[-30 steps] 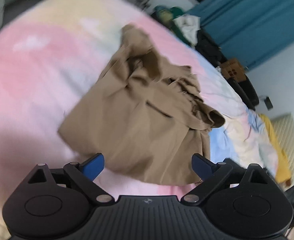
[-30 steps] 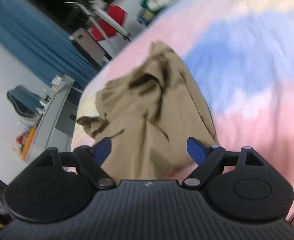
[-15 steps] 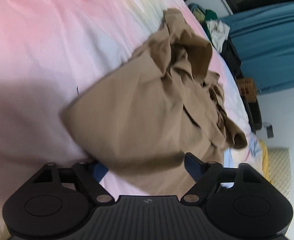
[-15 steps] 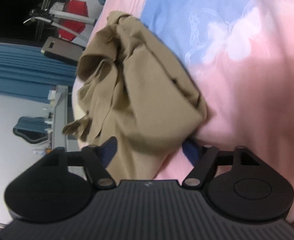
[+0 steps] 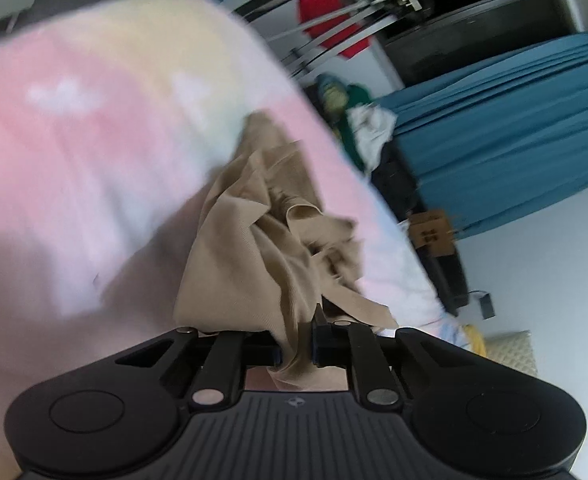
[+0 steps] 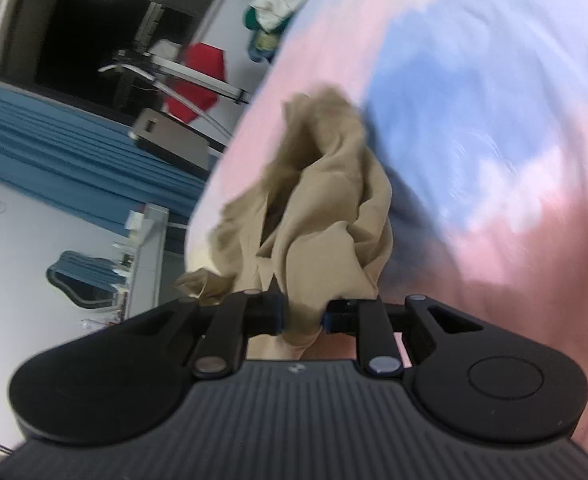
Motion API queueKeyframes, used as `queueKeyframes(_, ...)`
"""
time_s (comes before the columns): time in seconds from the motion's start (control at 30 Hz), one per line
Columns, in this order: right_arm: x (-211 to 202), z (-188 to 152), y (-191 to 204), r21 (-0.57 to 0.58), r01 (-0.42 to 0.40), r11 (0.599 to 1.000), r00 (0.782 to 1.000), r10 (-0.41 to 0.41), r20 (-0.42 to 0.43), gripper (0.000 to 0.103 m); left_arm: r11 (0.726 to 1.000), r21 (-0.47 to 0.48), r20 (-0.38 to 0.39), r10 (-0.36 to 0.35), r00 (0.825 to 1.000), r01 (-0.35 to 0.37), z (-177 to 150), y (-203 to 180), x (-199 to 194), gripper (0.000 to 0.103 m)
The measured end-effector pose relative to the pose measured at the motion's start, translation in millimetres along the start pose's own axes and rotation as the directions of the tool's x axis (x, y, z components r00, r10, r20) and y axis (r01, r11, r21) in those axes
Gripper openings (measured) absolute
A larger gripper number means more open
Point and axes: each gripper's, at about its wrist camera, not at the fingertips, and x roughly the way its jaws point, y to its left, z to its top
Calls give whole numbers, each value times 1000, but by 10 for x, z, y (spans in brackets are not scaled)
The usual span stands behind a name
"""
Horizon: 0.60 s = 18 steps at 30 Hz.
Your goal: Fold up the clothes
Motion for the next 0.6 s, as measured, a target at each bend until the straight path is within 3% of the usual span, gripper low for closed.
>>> queueKeyframes(0.2, -445, 1, 409, -113, -22, 993, 999, 26, 42, 20, 999, 49, 27, -13, 1000, 12, -82, -367, -514, 12)
queueKeyframes(0.43, -1090, -601, 169, -131, -5, 991, 1000, 6, 11, 20, 999, -30, -36, 18, 999, -19, -685, -126, -1121, 11)
queueKeyframes(0.6, -1228, -782, 31, -89, 14, 996, 1000, -16, -24, 20, 996, -91, -43, 20, 999, -24, -791, -9, -1211, 11)
